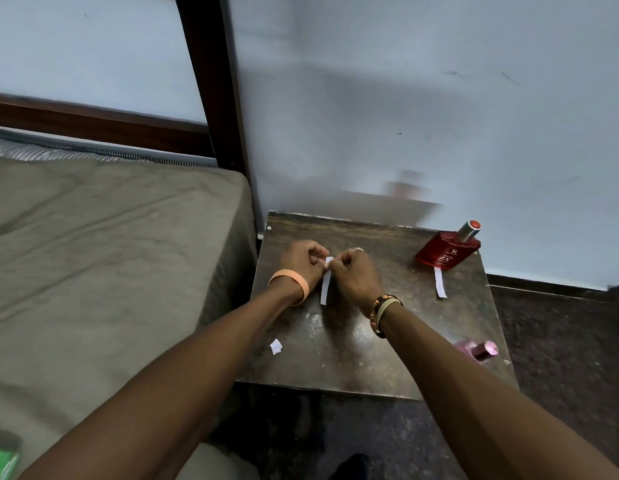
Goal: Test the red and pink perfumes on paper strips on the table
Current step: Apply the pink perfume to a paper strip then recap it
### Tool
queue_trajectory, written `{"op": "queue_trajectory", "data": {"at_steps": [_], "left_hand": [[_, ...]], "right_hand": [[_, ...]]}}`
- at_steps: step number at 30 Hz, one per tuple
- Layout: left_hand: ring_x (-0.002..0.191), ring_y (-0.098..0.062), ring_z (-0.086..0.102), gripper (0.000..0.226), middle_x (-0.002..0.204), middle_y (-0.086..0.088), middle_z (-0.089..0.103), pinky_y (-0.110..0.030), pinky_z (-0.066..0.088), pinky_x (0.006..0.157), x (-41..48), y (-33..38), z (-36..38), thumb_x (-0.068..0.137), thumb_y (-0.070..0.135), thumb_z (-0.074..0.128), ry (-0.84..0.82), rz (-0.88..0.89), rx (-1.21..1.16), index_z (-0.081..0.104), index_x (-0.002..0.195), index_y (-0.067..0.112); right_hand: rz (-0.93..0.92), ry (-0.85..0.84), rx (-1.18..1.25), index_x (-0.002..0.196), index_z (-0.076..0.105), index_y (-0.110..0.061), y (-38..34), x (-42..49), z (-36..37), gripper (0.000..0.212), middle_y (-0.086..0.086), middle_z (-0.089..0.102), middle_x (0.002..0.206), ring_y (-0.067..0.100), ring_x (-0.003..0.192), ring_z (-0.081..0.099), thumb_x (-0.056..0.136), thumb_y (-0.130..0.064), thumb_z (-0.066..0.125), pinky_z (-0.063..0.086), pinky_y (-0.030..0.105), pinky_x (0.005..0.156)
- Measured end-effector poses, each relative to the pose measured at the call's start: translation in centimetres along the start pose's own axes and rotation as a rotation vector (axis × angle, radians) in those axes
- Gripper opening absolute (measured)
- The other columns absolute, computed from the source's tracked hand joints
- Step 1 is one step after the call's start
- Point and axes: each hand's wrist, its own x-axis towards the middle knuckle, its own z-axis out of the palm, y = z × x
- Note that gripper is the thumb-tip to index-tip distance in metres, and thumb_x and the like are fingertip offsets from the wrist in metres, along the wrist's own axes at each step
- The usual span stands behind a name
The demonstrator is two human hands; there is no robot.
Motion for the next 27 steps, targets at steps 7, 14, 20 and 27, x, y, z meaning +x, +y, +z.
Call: {"op": "queue_trajectory", "data": {"at_steps": [7,14,20,27], "left_hand": [[0.075,-0.012,0.066,0.012,0.075,0.003,0.07,-0.032,0.056,0.078,2.2,-0.7,2.3,0.078,0.015,0.073,-0.022,0.018,0.104,0.068,0.087,0.021],[0.078,-0.013,0.067,0.011,0.082,0.002,0.072,-0.034,0.057,0.078,3.0,-1.0,3.6,0.081,0.015,0.069,-0.028,0.038,0.182,0.069,0.09,0.02],[0.083,-0.015,0.062,0.012,0.087,0.001,0.069,-0.035,0.055,0.076,3.1,-1.7,4.4,0.078,0.017,0.072,0.026,0.103,0.277,0.07,0.089,0.019],[0.077,-0.015,0.06,0.017,0.085,0.001,0.065,-0.034,0.055,0.074,3.2,-1.9,4.3,0.077,0.017,0.073,0.052,0.099,0.265,0.067,0.092,0.019]], "right_hand": [[0.023,0.002,-0.081,0.074,0.064,-0.018,1.2,2.2,-0.9,0.017,0.008,0.068,0.081,0.028,0.08,0.063,0.089,-0.026,0.063,0.051,0.038,0.071],[0.046,0.013,-0.124,0.064,0.055,-0.023,2.3,3.1,-0.9,0.03,0.002,0.061,0.075,0.022,0.076,0.058,0.093,-0.025,0.06,0.037,0.027,0.065],[0.059,0.022,-0.095,0.06,0.058,-0.021,2.9,3.5,-0.6,0.031,-0.003,0.06,0.066,0.019,0.07,0.058,0.091,-0.022,0.061,0.038,0.026,0.061],[0.03,0.059,-0.101,0.072,0.07,-0.017,3.4,3.6,-0.2,0.017,-0.001,0.068,0.074,0.02,0.074,0.064,0.087,-0.02,0.064,0.048,0.031,0.064]]}}
